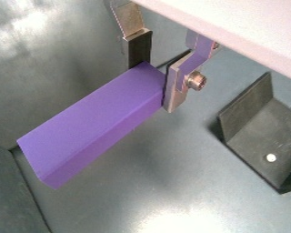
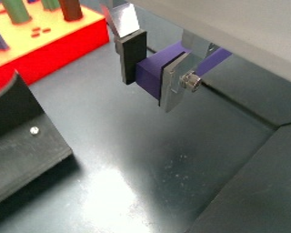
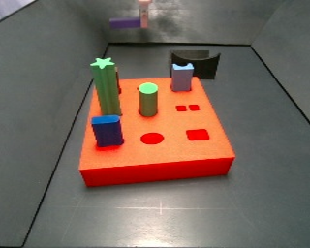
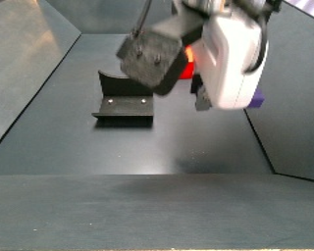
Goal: Pick up the rectangle object. Move up. Place the rectangle object on the fixture. Regrasp the rectangle object. Move to above the board. Insert the rectangle object.
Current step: Place the rectangle object on the fixture.
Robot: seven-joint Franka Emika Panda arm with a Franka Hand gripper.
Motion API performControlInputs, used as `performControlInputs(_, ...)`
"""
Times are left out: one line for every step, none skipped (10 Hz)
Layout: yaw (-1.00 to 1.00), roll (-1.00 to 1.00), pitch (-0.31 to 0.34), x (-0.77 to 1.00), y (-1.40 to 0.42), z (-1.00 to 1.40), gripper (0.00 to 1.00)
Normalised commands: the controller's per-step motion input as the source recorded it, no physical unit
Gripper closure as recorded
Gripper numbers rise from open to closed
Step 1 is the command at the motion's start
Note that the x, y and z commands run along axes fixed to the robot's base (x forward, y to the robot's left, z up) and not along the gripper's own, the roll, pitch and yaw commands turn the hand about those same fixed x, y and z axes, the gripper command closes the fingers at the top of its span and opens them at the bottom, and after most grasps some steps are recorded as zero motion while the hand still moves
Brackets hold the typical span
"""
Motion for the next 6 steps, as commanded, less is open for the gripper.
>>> performControlInputs(0.01, 0.10, 0.097, -0.03, -0.01, 1.00, 1.00)
performControlInputs(0.02, 0.10, 0.092, -0.03, -0.01, 1.00, 1.00)
performControlInputs(0.02, 0.09, 0.088, -0.04, -0.01, 0.91, 1.00)
performControlInputs(0.02, 0.07, 0.085, -0.03, -0.01, 0.77, 1.00)
performControlInputs(0.01, 0.07, 0.085, -0.02, 0.00, 0.62, 1.00)
performControlInputs(0.01, 0.06, 0.087, -0.01, 0.00, 0.47, 1.00)
